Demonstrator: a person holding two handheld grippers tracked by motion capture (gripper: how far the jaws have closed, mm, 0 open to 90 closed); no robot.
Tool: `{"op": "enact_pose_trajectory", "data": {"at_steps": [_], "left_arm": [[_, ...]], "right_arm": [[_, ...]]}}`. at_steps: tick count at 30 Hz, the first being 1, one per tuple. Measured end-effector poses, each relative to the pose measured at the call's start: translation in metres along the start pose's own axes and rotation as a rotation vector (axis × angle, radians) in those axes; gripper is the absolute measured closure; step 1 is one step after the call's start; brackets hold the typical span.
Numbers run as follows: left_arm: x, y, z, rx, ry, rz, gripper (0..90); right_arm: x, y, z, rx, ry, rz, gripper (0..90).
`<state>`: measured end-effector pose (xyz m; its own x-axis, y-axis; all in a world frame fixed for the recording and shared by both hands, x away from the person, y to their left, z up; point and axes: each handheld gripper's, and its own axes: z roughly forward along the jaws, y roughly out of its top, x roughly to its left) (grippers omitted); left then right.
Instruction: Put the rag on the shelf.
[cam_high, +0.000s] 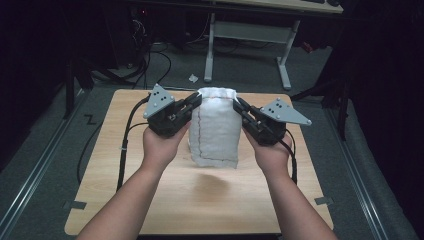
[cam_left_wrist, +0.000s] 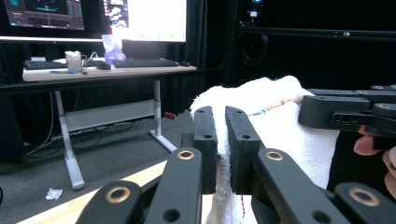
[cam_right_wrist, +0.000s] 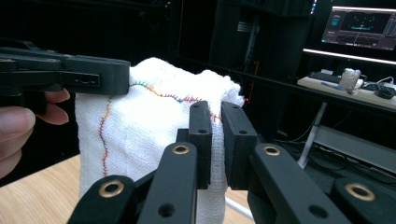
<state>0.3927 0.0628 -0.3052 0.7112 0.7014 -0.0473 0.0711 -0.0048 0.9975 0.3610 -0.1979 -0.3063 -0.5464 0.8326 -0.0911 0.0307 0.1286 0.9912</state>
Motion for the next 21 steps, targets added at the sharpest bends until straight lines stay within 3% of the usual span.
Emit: {"op": "enact_pose_trajectory", "data": {"at_steps": [4, 12, 15, 19, 21], "left_arm": [[0.002, 0.005, 0.004, -0.002, 0.014, 0.023, 84.0], [0.01, 0.016, 0.019, -0.006, 0.03, 0.026, 84.1], [0.013, 0.019, 0.027, -0.01, 0.047, 0.064, 84.0], [0.021, 0.019, 0.038, 0.0, 0.053, 0.061, 84.0], [0.025, 0.019, 0.043, 0.001, 0.054, 0.061, 84.0]], "right_arm": [[-0.004, 0.007, 0.005, 0.002, -0.006, 0.0, 83.5], [-0.011, 0.014, 0.015, -0.005, -0.013, 0.008, 83.6], [-0.018, 0.015, 0.021, -0.02, -0.02, 0.033, 83.6], [-0.029, 0.013, 0.036, -0.022, -0.02, 0.089, 83.6], [-0.034, 0.012, 0.043, -0.012, -0.025, 0.091, 83.7]]}}
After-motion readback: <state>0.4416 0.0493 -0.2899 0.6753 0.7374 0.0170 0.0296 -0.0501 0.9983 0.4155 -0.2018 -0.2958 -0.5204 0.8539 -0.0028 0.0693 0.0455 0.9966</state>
